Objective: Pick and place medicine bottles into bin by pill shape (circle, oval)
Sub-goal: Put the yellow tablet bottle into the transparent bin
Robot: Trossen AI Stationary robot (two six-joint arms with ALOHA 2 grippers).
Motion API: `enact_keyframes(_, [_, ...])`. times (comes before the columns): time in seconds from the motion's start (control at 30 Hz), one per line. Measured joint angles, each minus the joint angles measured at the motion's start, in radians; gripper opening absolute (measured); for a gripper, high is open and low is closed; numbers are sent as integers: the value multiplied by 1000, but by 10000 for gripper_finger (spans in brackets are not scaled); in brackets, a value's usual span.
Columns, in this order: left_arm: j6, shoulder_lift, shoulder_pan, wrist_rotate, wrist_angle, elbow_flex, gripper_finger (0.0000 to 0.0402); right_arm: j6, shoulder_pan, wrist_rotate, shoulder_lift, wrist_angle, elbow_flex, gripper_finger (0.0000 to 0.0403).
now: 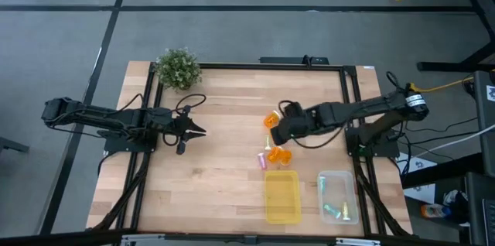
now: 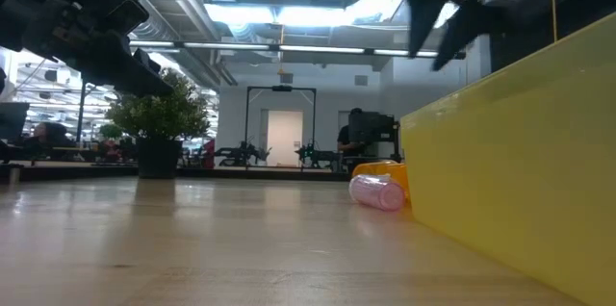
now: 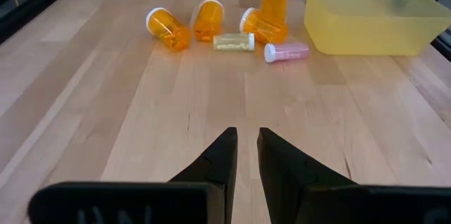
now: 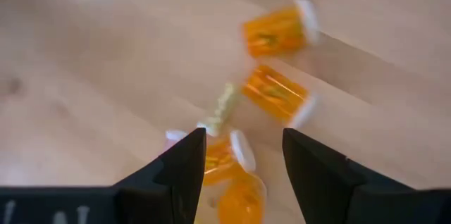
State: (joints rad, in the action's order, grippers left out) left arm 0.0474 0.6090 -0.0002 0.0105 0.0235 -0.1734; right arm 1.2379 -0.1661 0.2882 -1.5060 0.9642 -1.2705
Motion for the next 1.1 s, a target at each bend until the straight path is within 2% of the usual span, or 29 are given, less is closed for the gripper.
enact_keyframes(0.17, [3,0,0,0,0,0,51,-405,45,-100,-85,-109,0,191])
enact_keyframes(0.3, [12,0,0,0,0,0,51,-536,50,-155,-145,-117,1,191])
enact_keyframes(0.5, [28,0,0,0,0,0,51,-562,51,-158,-196,-80,2,191])
enact_keyframes(0.9, [28,0,0,0,0,0,51,-584,51,-159,-206,-114,2,191])
enact_keyframes(1.0, [28,0,0,0,0,0,51,-462,51,-168,-210,-144,2,191])
enact_keyframes(1.1, [28,0,0,0,0,0,51,-318,51,-223,-236,-190,1,191])
